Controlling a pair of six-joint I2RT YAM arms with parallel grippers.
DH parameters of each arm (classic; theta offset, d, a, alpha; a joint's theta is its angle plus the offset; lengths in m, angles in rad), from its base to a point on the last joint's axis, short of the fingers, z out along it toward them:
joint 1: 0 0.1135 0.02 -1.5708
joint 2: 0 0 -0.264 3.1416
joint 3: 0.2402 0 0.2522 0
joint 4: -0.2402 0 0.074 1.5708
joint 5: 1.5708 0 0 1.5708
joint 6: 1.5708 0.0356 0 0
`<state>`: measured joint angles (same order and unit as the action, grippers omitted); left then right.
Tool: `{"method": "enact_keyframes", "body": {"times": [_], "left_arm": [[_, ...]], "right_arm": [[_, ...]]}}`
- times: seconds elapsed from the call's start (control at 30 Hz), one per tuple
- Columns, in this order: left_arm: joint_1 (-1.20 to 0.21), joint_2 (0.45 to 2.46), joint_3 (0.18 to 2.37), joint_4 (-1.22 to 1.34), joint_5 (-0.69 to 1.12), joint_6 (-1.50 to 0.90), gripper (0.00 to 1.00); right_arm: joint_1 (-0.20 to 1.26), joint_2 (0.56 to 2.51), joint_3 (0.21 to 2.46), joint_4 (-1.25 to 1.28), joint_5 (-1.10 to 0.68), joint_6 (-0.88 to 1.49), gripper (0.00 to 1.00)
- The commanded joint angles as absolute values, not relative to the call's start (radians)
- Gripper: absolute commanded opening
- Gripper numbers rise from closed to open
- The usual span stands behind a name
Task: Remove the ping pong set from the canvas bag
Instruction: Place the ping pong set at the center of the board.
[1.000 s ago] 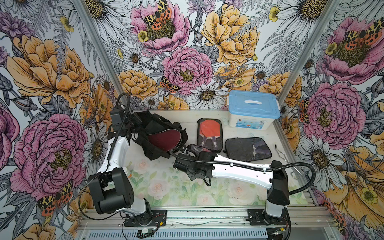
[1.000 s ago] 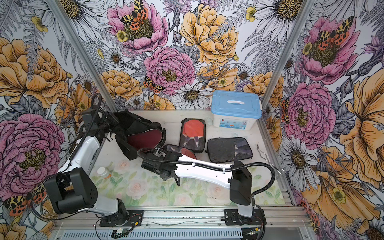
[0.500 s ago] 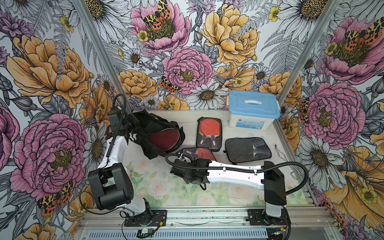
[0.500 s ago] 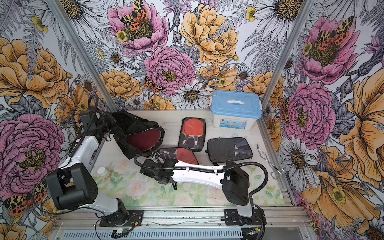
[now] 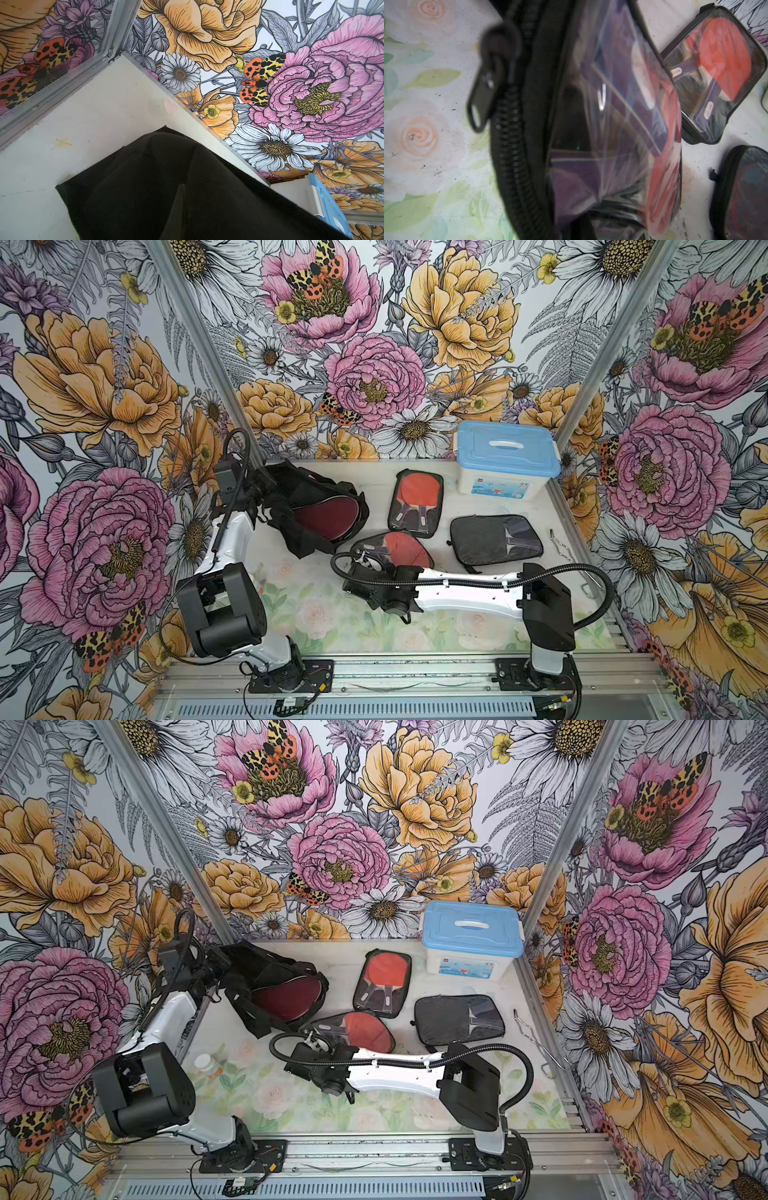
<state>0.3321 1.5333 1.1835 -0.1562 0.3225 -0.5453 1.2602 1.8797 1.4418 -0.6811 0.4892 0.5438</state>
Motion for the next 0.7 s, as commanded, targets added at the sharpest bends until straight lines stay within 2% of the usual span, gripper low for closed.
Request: {"method": "enact_keyframes", "body": {"times": [0.0, 0.33, 0.67], "left_arm": [[0.363, 1.555, 1.178, -0.130, 0.262, -0.547, 0.00], [0.375, 1.570, 1.182, -0.131, 0.281, -0.561, 0.00], [0.362, 1.562, 1.182, -0.131, 0.284, -0.560, 0.00]], "right_arm": [[1.258, 1.883, 1.404, -0.577, 0.407, 0.590, 0.00], [1.260, 1.935, 1.414, -0.630, 0.374, 0.658, 0.00], [1.323, 1.868, 1.335, -0.810, 0.329, 0.781, 0.00]]}}
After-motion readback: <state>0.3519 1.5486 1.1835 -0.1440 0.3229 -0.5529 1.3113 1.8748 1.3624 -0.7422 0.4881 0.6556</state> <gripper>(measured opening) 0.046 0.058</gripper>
